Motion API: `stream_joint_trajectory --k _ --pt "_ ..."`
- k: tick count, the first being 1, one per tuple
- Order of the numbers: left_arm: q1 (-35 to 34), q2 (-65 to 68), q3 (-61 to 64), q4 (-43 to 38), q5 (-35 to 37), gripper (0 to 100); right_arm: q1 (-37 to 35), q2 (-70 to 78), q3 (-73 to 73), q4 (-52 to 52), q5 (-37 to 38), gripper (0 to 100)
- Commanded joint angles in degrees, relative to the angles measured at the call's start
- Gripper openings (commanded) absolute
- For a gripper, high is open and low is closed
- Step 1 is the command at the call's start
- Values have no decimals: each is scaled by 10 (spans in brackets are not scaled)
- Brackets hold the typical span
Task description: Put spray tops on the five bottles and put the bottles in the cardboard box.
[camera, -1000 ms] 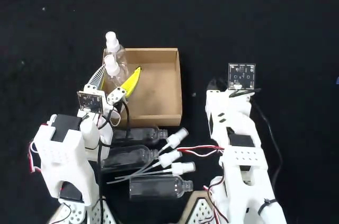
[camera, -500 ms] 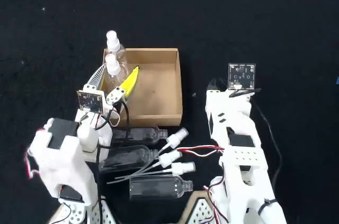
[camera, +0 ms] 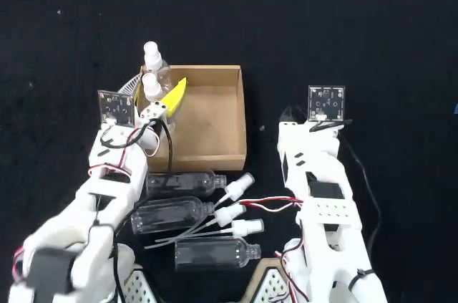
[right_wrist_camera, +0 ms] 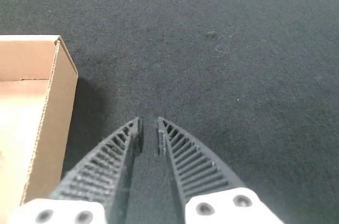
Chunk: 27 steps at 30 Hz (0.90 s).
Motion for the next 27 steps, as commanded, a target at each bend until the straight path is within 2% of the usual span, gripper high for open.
stream_joint_trajectory --k 1,10,18,21,25,27 --pt "-6 -122 -23 115 1 296 -14 -21 -4 -18 4 25" --pt "-6 -273 -149 399 2 293 -26 -21 0 -18 4 25" --pt "-7 -322 -271 619 2 291 -26 -21 0 -18 4 25" --pt "-7 -323 -313 707 2 223 -26 -21 0 -18 4 25" --pt "-6 -323 -410 818 2 16 -26 -21 0 -18 4 25" --pt "-6 -323 -458 877 2 69 -26 -21 0 -18 4 25"
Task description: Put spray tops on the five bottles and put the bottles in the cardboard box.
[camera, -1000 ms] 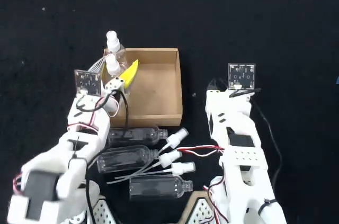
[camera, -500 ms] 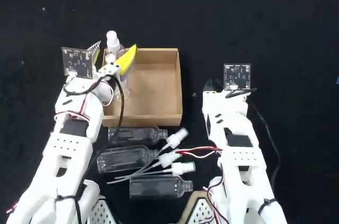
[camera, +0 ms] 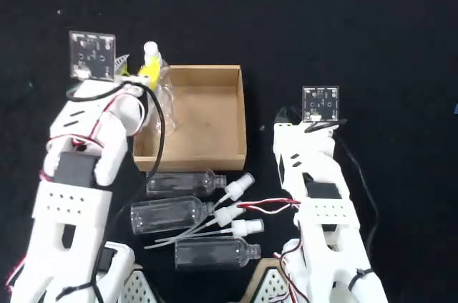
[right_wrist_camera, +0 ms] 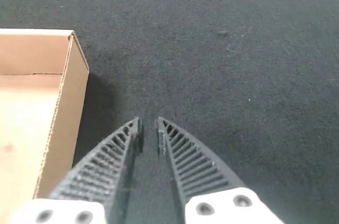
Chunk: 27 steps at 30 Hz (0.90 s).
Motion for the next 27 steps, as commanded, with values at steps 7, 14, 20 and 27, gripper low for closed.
stream_joint_trajectory --k 7,14,20,27 --pt "-4 -36 -154 279 -4 37 -8 -21 -4 -18 4 25" --pt "80 -84 -130 375 -70 30 -8 -21 -5 -18 4 25" --pt "58 -30 -99 433 -107 29 -8 -21 -6 -18 4 25" --pt "55 98 -114 430 -81 29 -7 -21 -6 -18 4 25"
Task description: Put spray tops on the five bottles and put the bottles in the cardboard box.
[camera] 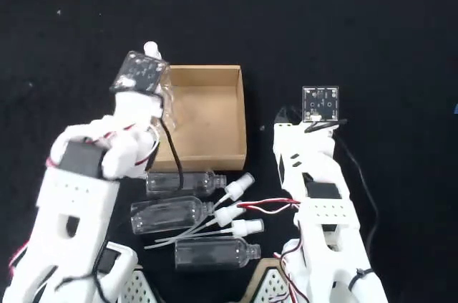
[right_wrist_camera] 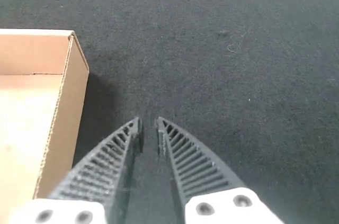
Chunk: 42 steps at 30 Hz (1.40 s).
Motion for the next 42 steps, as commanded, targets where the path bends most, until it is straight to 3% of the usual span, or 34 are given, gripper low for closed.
stream_joint_trajectory --k 1,16,32,42 --pt "-3 46 -24 -6 35 30 -7 -21 -6 -18 4 25" --pt "-3 50 153 -268 58 30 -7 -21 -7 -18 4 25" --pt "-8 55 237 -416 55 33 -7 -21 -5 -18 4 25" --pt "-8 185 187 -446 59 30 -7 -21 -5 -18 4 25"
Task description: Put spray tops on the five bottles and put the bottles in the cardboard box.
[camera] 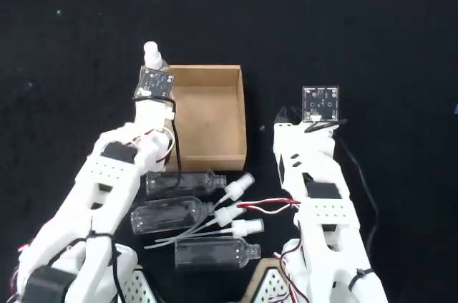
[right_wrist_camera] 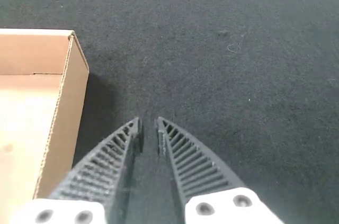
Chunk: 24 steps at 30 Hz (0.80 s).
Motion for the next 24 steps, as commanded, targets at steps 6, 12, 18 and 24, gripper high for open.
stream_joint_trajectory --k 6,12,18,24 --pt "-8 48 -61 -49 5 30 -7 -21 -7 -18 4 25" --pt "-20 74 -54 -77 5 30 -7 -21 -7 -18 4 25" --pt "-41 81 -58 -78 5 30 -8 -21 -7 -18 4 25" --pt "-56 84 -67 -78 4 30 -8 -21 -6 -18 4 25"
